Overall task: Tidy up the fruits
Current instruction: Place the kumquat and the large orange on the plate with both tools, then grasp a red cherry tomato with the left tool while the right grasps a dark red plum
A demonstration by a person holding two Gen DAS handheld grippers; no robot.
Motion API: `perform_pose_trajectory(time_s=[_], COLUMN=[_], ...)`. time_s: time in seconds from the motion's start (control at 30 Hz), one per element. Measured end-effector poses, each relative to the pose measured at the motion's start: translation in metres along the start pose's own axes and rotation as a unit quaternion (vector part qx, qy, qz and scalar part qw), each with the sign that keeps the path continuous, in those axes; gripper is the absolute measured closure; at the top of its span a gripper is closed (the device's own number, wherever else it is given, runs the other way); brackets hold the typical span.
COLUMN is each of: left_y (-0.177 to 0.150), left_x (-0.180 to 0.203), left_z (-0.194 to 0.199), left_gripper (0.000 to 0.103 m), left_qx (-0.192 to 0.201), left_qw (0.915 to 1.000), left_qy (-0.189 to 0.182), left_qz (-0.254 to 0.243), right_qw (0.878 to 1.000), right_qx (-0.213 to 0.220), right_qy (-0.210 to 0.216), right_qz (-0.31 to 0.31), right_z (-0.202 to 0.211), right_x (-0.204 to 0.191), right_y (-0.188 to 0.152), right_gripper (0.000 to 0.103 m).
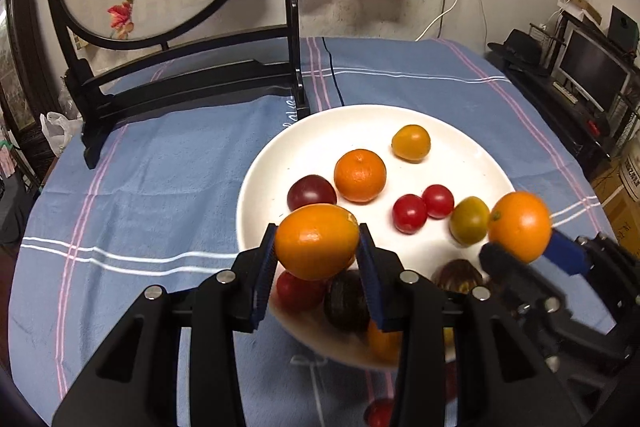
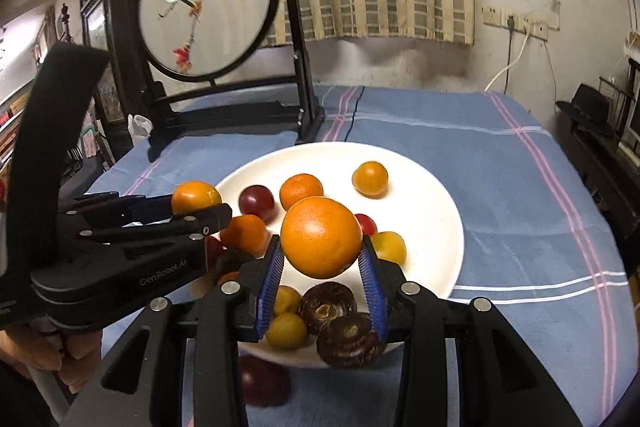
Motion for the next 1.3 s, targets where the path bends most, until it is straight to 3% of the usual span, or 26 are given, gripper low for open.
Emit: perform_pose_trajectory(time_s=[0.07, 0.2, 0.5, 0.97, 1.1, 1.3], left_y=[0.002, 0.007, -0.009, -0.068, -0.083, -0.096], left_x=[0.002, -0.003, -0.006, -0.023, -0.031, -0.025], left_z=[-0.007, -0.007, 0.016, 0.04, 0.042, 0.05], left_gripper=[0.064, 0.025, 0.023, 0.018, 0.018, 0.018], left_qx=[-0.004, 0.021, 0.034, 0.023, 0.017, 0.022], left_qw=[1.0, 0.9995, 0.9993, 0.9996, 0.9995, 0.9992], left_qy=[-0.003, 0.014, 0.011, 0.005, -0.008, -0.033], left_qz=[0.003, 0.016, 0.015, 0.014, 0.025, 0.003], right_qw=[1.0, 0.999, 0.998, 0.998, 0.998, 0.998], right_qx=[-0.006, -0.001, 0.013, -0.011, -0.017, -0.013], right_qy=[0.002, 0.003, 0.005, 0.001, -0.005, -0.022], right_qz=[-0.008, -0.033, -0.055, -0.062, -0.064, -0.058], right_z=[-0.009, -0.009, 0.012, 0.035, 0.039, 0.043], right_x=[0.003, 0.015, 0.029, 0.027, 0.028, 0.027], right_y=[-0.002, -0.004, -0.008, -0.054, -0.063, -0.068], right_gripper=[0.062, 0.049, 0.042, 0.027, 0.025, 0.02])
Point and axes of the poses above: each gripper's, at about its wrist camera, not at the fingertips, and z roughly against the way its jaws point, x to its right, y to its top, the point moved 5 cm from there along -z, roughly the way its jaws point, and after that the axes turned 4 degrees about z, right-handed, at the moved point
